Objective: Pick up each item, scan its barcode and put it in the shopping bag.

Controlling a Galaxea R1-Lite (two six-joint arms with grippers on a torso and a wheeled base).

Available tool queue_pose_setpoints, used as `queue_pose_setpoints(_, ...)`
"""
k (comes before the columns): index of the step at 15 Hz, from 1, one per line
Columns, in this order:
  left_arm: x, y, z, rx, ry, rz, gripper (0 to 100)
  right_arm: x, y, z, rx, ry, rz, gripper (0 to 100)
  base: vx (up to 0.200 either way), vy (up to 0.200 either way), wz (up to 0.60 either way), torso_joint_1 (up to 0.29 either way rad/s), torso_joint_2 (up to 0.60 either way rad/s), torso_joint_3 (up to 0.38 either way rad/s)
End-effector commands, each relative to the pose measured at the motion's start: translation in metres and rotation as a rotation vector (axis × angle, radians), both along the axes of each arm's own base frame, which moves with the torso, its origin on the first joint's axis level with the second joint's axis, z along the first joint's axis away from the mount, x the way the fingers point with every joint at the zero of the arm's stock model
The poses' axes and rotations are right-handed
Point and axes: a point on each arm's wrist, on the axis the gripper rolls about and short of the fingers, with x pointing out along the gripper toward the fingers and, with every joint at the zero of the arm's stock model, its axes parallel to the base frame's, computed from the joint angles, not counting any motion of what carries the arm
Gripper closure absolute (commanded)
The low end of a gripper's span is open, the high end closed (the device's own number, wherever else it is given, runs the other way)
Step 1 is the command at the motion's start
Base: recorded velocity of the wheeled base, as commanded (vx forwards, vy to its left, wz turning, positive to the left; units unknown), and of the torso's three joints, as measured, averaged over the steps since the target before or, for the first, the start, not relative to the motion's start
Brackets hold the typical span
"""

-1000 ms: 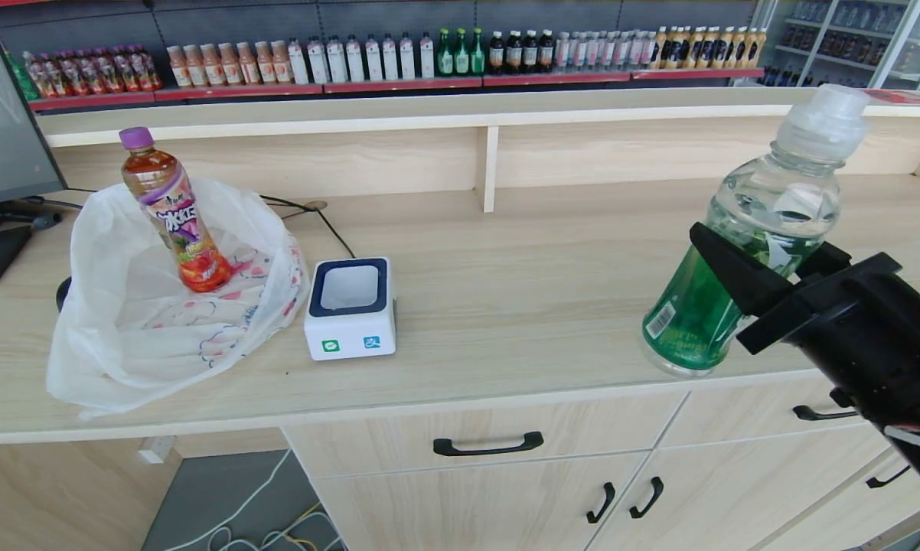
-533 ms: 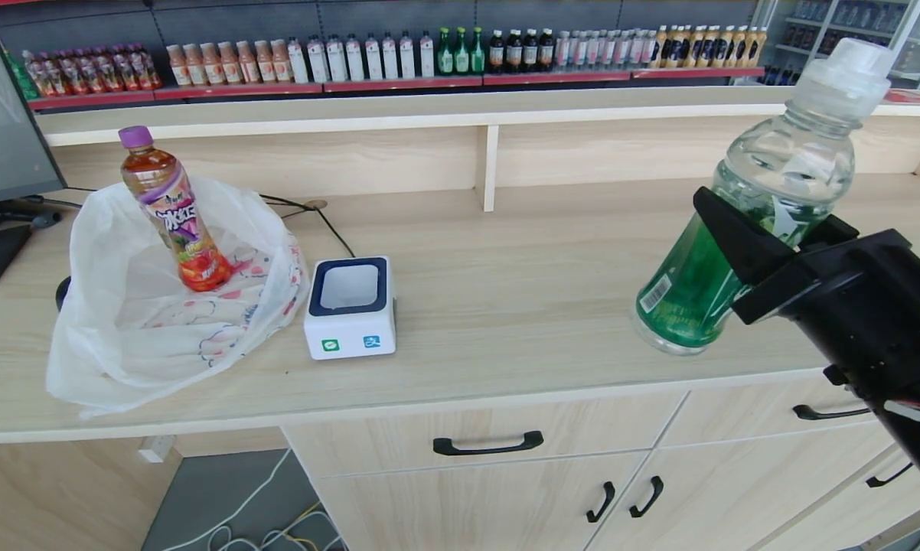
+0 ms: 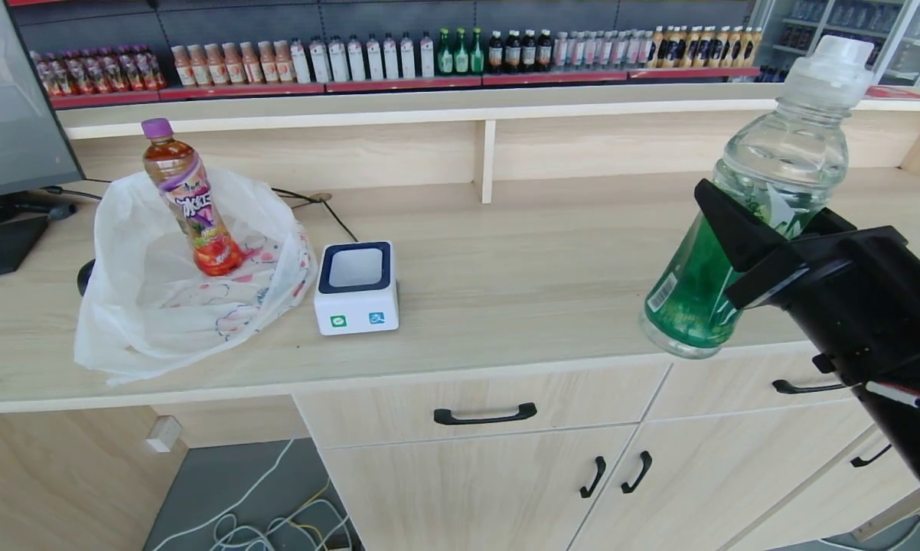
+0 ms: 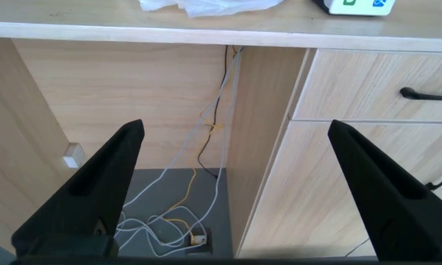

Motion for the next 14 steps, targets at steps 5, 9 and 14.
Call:
queue_pose_setpoints(5,0.000,0.000,0.000,-0.003,-0.001,0.001,0,0.005,0.002,0.012,0.000,-0.046,-0.029,100,0.000,0.200,0.00,0.002,0.00,0.001)
queue_pose_setpoints(9,0.000,0.000,0.000,-0.004,-0.001,-0.001,0,0.009,0.007,0.018,-0.068,-0.084,-0.069,100,0.000,0.200,0.00,-0.002,0.00,0.002)
queue_pose_setpoints(14,0.000,0.000,0.000,-0.003,-0.001,0.001,0,0.002,0.020,0.019,-0.135,-0.111,-0.047,100,0.000,0.200,0.00,0.002,0.00,0.002)
